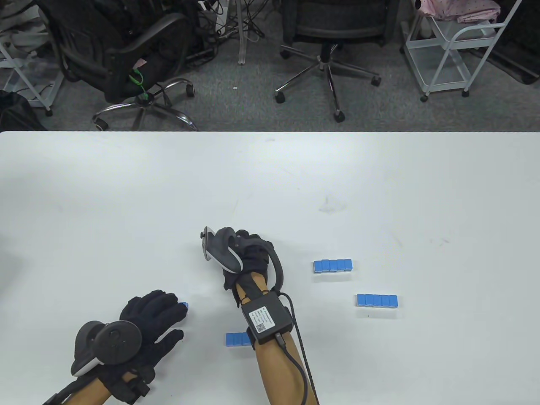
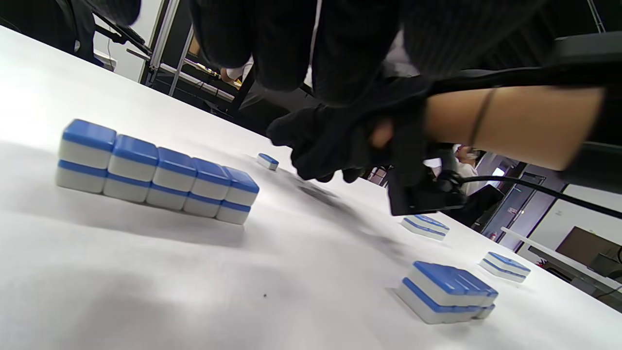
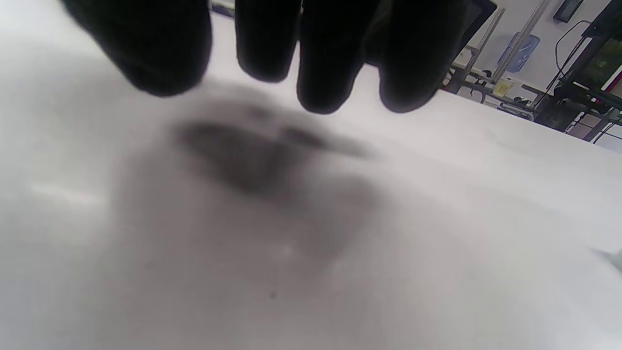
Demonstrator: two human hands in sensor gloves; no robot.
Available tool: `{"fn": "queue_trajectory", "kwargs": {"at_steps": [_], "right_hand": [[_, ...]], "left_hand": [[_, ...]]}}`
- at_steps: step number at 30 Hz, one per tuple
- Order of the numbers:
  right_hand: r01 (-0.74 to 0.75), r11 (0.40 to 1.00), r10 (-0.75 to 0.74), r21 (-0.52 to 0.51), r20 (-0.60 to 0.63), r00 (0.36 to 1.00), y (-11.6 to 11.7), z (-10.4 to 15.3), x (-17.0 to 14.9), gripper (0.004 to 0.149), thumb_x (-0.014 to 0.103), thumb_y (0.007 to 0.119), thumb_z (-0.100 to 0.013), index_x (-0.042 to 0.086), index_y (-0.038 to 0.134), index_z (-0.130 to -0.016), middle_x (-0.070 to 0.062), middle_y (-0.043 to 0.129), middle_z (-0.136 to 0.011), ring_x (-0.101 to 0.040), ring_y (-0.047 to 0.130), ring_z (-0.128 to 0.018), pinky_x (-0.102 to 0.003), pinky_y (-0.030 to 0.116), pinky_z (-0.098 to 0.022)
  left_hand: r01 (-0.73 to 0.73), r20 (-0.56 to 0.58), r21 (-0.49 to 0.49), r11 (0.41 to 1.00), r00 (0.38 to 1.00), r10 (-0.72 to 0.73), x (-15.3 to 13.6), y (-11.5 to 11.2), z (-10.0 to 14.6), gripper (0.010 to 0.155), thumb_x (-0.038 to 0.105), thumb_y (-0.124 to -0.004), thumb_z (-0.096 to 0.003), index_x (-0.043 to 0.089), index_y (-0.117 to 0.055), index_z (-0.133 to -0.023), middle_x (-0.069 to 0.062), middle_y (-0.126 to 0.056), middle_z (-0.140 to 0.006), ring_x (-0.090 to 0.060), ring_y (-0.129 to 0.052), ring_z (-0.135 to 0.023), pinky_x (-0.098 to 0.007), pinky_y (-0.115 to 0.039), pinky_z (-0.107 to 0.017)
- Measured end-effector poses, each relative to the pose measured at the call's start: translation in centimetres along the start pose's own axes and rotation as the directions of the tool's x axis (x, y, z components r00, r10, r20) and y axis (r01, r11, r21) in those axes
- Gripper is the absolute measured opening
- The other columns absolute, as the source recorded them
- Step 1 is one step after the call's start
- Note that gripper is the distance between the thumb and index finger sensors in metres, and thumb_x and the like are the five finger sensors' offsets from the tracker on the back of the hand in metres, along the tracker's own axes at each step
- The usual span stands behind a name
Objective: Build mahjong tile wall
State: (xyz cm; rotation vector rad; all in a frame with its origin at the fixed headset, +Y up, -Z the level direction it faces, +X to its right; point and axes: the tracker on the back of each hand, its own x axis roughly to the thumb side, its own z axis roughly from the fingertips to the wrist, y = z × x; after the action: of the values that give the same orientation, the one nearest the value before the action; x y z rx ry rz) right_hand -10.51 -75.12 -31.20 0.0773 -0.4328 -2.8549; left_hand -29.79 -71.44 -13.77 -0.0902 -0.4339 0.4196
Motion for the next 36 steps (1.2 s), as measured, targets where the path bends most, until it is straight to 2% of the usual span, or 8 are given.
{"fn": "queue_trajectory", "kwargs": {"at_steps": [3,9,13,16,20,25,29,36], "right_hand": [[0.046,0.991,-0.044,-0.129,0.018,0.999,0.1,-0.8,0.4,0.064,0.041,0.076,-0.043,0.053,0.039,-0.094,0.016,0.069,-0.1,-0.02,0.082,-0.088,-0.05,0.072,-0.071],[0.028,0.996,-0.026,-0.086,0.023,0.999,-0.1,-1.4,1.1,0.057,0.042,0.078,-0.042,0.051,0.052,-0.092,0.017,0.075,-0.093,-0.019,0.084,-0.084,-0.048,0.073,-0.07],[0.059,0.993,-0.052,-0.104,0.07,0.996,-0.2,-1.3,0.9,0.054,0.04,0.087,-0.036,0.033,0.071,-0.087,0.008,0.091,-0.078,-0.019,0.097,-0.07,-0.047,0.083,-0.06],[0.008,0.997,0.004,-0.071,0.168,0.986,0.4,-0.5,0.0,0.057,0.045,0.087,-0.034,0.022,0.076,-0.085,0.003,0.097,-0.068,-0.021,0.103,-0.058,-0.049,0.088,-0.051],[0.024,0.998,-0.036,0.051,0.26,0.965,1.5,1.6,-3.0,0.057,0.047,0.083,-0.035,0.018,0.076,-0.084,0.0,0.095,-0.069,-0.022,0.102,-0.061,-0.051,0.089,-0.051],[0.131,0.985,-0.16,0.114,0.303,0.939,3.8,6.0,-7.2,0.06,0.047,0.084,-0.034,0.017,0.074,-0.085,-0.001,0.094,-0.071,-0.024,0.1,-0.061,-0.051,0.087,-0.054],[0.209,0.968,-0.244,0.14,0.322,0.915,5.6,10.3,-9.9,0.059,0.046,0.084,-0.035,0.019,0.073,-0.086,-0.002,0.093,-0.074,-0.025,0.099,-0.063,-0.052,0.083,-0.059],[0.28,0.954,-0.299,0.104,0.374,0.878,6.6,13.6,-10.6,0.059,0.042,0.088,-0.034,0.017,0.073,-0.085,-0.004,0.093,-0.075,-0.027,0.099,-0.063,-0.061,0.078,-0.06]], "left_hand": [[-0.004,0.002,0.004,1.0,1.0,0.004,0.0,0.0,0.0,0.06,0.056,-0.067,-0.0483,0.032,-0.07,-0.103,-0.001,-0.058,-0.115,-0.034,-0.049,-0.11,-0.069,-0.038,-0.078],[-0.006,0.006,0.001,1.0,1.0,0.006,-0.1,0.0,-0.2,0.06,0.056,-0.068,-0.0482,0.032,-0.07,-0.103,-0.001,-0.059,-0.115,-0.034,-0.049,-0.11,-0.069,-0.038,-0.078],[-0.009,0.001,-0.002,1.0,1.0,0.009,-0.2,0.0,-0.4,0.06,0.056,-0.068,-0.0482,0.032,-0.07,-0.103,-0.001,-0.059,-0.115,-0.034,-0.049,-0.11,-0.069,-0.038,-0.078],[-0.01,0.004,-0.003,1.0,1.0,0.01,-0.1,-0.1,-0.3,0.06,0.056,-0.068,-0.0483,0.032,-0.07,-0.103,-0.001,-0.059,-0.115,-0.034,-0.049,-0.11,-0.069,-0.037,-0.078],[-0.005,0.012,-0.007,1.0,1.0,0.005,0.1,-0.2,-0.2,0.06,0.056,-0.068,-0.0483,0.032,-0.07,-0.103,-0.001,-0.059,-0.115,-0.034,-0.049,-0.11,-0.069,-0.038,-0.077],[-0.006,0.01,-0.004,1.0,1.0,0.006,0.1,-0.2,0.0,0.06,0.056,-0.068,-0.0483,0.032,-0.07,-0.103,-0.001,-0.058,-0.115,-0.034,-0.049,-0.11,-0.069,-0.038,-0.077],[-0.01,0.007,-0.004,1.0,1.0,0.01,0.1,-0.2,-0.1,0.06,0.056,-0.068,-0.0483,0.032,-0.07,-0.103,-0.001,-0.058,-0.115,-0.034,-0.049,-0.11,-0.069,-0.037,-0.078],[-0.014,-0.001,-0.002,1.0,1.0,0.014,0.0,-0.1,-0.1,0.06,0.056,-0.068,-0.0484,0.032,-0.069,-0.103,-0.001,-0.058,-0.115,-0.034,-0.049,-0.11,-0.069,-0.037,-0.078]]}}
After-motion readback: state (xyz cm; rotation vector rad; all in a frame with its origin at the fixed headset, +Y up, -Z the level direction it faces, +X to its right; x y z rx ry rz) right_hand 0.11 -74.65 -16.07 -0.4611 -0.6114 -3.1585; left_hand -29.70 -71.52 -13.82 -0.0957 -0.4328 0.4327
